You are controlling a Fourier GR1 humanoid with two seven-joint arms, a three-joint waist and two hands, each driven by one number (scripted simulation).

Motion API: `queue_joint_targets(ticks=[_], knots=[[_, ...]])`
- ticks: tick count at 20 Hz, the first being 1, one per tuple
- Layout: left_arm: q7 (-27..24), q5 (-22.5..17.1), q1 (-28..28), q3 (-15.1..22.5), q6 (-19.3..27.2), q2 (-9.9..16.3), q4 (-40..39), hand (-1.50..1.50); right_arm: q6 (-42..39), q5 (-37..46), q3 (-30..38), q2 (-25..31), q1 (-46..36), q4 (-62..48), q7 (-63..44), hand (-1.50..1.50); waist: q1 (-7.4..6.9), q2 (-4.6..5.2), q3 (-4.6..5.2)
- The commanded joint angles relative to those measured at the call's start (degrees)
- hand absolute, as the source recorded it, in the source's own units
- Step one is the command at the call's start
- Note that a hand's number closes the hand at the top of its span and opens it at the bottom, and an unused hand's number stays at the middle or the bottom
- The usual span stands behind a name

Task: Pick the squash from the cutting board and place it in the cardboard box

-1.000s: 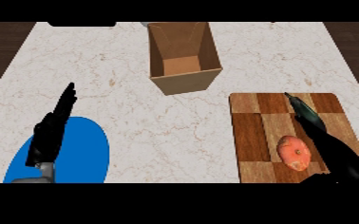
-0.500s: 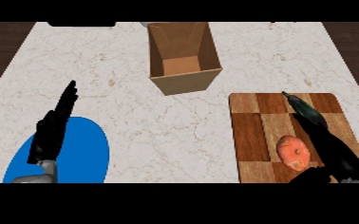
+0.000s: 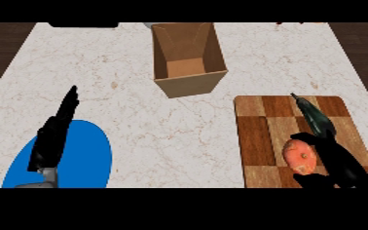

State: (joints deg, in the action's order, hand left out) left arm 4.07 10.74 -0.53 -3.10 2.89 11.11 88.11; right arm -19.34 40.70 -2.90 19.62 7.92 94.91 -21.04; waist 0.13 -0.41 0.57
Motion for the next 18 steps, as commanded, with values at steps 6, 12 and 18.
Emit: queue_joint_targets(ticks=[6,12,18], knots=[[2.6,-1.1,1.0,-1.7,-2.5,1.1,1.9,0.00,11.0,11.5,-0.9,-0.4,-1.0,-3.0,3.9,1.50,-0.14,0.39,-0.58],[-2.2,3.0,-0.4,0.8,1.2,-3.1,-2.4,0.00,13.3,16.7,-2.5,-4.2,-1.7,0.6,-0.5,1.50,-0.06,0.41,-0.56],[-0.8,1.1,-3.0,0.2,-0.3,-2.2,2.9,0.00,13.7,33.4,-11.3,-15.4,-0.9,7.7,-26.5,1.50,-0.44,0.26,-0.48]])
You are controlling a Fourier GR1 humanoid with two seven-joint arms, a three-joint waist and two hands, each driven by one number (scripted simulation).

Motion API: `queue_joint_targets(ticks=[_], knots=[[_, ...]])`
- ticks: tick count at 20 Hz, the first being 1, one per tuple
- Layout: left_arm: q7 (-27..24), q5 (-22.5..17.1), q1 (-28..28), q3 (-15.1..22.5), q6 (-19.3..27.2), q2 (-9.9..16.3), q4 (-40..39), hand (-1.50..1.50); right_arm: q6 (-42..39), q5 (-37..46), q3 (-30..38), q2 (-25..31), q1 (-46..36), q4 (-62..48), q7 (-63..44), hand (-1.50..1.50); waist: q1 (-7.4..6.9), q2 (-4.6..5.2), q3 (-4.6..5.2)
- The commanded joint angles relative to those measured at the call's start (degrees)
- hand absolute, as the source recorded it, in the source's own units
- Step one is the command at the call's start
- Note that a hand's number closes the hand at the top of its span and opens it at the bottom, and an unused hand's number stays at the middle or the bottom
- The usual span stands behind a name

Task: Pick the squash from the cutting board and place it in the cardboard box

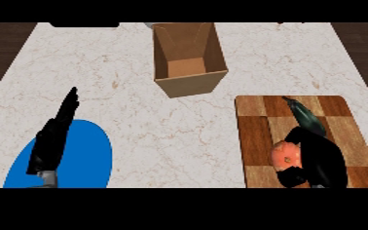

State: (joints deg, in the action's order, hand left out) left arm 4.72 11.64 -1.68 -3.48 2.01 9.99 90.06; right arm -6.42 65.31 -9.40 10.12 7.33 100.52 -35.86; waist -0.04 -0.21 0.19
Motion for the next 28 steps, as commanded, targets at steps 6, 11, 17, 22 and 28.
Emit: queue_joint_targets(ticks=[6,11,17,22,28], knots=[[2.5,0.6,-0.8,0.9,-0.1,-1.0,2.6,0.00,-6.2,18.2,-11.2,-8.1,-1.4,12.3,-21.1,1.50,0.05,0.08,-0.15],[-0.2,0.8,2.4,-0.5,0.3,-0.6,-2.6,0.00,-1.3,13.7,-12.2,-9.6,-5.8,18.5,-14.9,1.50,0.29,0.16,-0.17],[0.2,-0.2,1.3,-0.1,-1.6,-0.1,0.3,0.00,0.8,9.0,-14.7,-10.1,-16.6,22.2,-14.5,1.50,-0.37,0.17,-0.18],[2.1,0.8,3.0,-0.4,-0.8,-0.4,-0.8,0.00,3.3,4.2,-15.2,-10.1,-29.2,15.2,-18.3,1.50,-0.53,0.25,-0.18],[-0.2,0.3,3.4,-1.4,-1.9,0.5,-2.5,0.00,2.1,-2.5,-3.8,-10.1,-47.4,-0.5,-19.1,1.50,-0.72,0.39,-0.16]])
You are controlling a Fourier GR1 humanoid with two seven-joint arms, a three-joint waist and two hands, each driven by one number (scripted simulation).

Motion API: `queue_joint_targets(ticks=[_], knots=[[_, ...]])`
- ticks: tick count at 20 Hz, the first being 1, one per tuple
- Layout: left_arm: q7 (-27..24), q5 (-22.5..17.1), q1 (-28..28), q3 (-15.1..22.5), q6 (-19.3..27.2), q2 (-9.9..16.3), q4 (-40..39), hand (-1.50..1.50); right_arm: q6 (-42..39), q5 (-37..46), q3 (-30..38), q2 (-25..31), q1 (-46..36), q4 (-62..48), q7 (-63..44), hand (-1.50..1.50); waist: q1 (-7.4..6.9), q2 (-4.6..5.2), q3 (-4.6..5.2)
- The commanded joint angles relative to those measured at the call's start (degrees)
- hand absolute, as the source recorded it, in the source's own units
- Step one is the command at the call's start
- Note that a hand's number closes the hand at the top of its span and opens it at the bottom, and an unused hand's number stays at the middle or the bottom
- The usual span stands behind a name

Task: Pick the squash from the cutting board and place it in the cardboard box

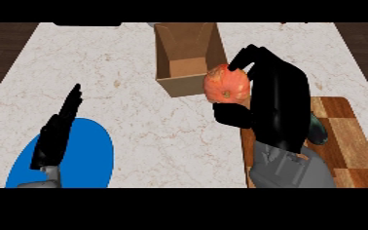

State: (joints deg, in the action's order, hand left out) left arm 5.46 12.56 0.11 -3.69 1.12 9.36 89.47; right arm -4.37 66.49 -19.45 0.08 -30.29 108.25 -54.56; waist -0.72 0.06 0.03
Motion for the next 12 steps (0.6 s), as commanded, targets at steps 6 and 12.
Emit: queue_joint_targets(ticks=[6,12], knots=[[-0.1,1.0,2.9,0.1,0.2,-0.2,-2.1,0.00,7.9,-6.9,6.0,-0.1,-22.4,-28.6,-2.7,1.50,-0.84,0.27,0.01],[-2.0,0.9,0.6,-0.3,0.0,-0.1,-1.4,0.00,13.1,-13.1,6.9,-0.1,-28.7,-44.2,-0.4,1.50,-0.82,0.20,0.00]])
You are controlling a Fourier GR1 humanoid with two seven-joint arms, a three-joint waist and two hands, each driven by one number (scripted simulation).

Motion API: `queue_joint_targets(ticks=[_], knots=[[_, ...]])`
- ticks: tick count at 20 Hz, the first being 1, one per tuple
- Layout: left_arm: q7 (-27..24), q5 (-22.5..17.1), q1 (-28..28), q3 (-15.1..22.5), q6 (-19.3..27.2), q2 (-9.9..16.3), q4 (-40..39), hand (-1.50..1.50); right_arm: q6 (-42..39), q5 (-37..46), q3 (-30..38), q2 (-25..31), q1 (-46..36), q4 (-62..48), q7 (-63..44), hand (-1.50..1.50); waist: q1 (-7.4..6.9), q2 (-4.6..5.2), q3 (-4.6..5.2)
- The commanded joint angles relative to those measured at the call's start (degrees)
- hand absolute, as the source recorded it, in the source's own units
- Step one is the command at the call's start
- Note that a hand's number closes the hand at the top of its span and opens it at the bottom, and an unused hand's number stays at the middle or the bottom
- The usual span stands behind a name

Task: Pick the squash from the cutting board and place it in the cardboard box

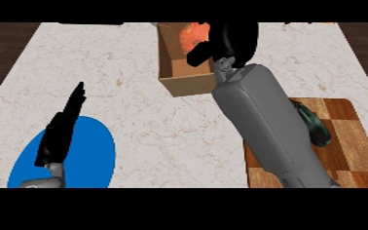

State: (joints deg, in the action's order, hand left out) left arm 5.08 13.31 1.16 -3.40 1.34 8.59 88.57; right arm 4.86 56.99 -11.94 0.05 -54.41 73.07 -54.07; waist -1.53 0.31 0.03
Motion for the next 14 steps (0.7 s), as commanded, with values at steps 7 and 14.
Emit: queue_joint_targets(ticks=[7,14], knots=[[1.8,1.5,2.1,1.0,0.6,-0.8,-0.8,0.00,12.4,-9.7,1.4,0.0,-9.6,-29.9,6.4,1.50,-0.72,0.25,-0.02],[-0.2,0.3,1.2,-0.1,-0.9,0.4,-0.6,0.00,22.8,-14.6,7.4,-0.1,-14.2,-45.9,14.3,-1.50,-1.80,0.72,-0.03]])
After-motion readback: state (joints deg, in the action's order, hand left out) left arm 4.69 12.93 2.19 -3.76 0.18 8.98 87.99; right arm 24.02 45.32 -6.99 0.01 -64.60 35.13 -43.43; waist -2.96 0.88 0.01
